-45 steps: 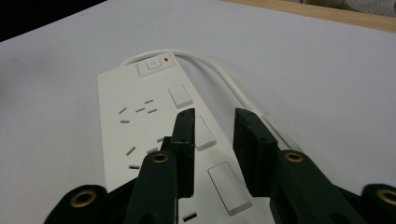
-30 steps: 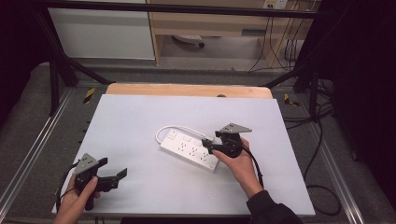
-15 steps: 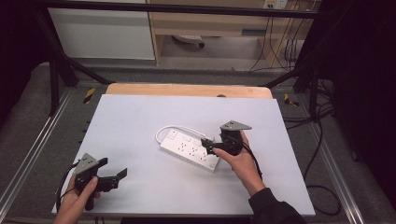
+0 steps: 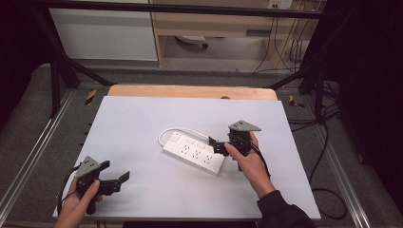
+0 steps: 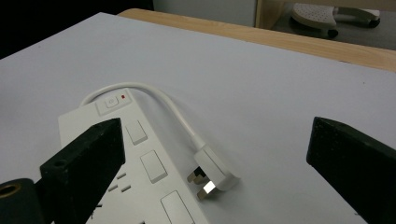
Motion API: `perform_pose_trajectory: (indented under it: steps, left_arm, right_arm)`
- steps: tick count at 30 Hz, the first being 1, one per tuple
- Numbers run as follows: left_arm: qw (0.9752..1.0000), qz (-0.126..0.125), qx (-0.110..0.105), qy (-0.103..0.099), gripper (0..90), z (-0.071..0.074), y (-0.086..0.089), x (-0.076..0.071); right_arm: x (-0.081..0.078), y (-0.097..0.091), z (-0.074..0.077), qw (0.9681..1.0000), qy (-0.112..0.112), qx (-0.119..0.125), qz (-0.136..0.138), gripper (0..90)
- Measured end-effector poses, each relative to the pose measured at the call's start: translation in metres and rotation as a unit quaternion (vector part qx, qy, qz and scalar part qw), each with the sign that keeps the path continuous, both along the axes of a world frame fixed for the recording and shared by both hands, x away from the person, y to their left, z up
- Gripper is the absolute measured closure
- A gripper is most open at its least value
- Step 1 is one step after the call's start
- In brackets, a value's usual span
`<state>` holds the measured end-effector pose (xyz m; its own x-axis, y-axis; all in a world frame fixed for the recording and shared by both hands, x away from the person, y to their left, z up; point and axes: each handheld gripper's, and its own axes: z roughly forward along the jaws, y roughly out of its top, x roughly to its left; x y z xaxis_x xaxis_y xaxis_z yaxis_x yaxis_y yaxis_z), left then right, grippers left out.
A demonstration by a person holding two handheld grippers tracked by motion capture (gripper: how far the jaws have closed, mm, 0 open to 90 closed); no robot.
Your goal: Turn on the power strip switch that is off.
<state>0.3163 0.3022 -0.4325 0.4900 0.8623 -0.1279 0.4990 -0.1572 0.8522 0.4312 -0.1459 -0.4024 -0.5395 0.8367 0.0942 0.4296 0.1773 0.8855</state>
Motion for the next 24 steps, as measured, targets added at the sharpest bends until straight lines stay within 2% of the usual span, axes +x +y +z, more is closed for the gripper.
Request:
perform_pose_trajectory:
  steps: [18,24]
  left_arm:
    - [1.0000,0.000,0.002,0.000,7.2,0.000,0.000,0.000]
    - [1.0000,0.001,0.003,0.000,7.3,0.000,0.000,0.000]
  right_arm:
    - [0.000,-0.020,0.009,0.9997,-0.009,0.015,-0.018,6.7]
    - [-0.005,-0.034,0.016,0.9997,-0.003,0.022,-0.004,6.8]
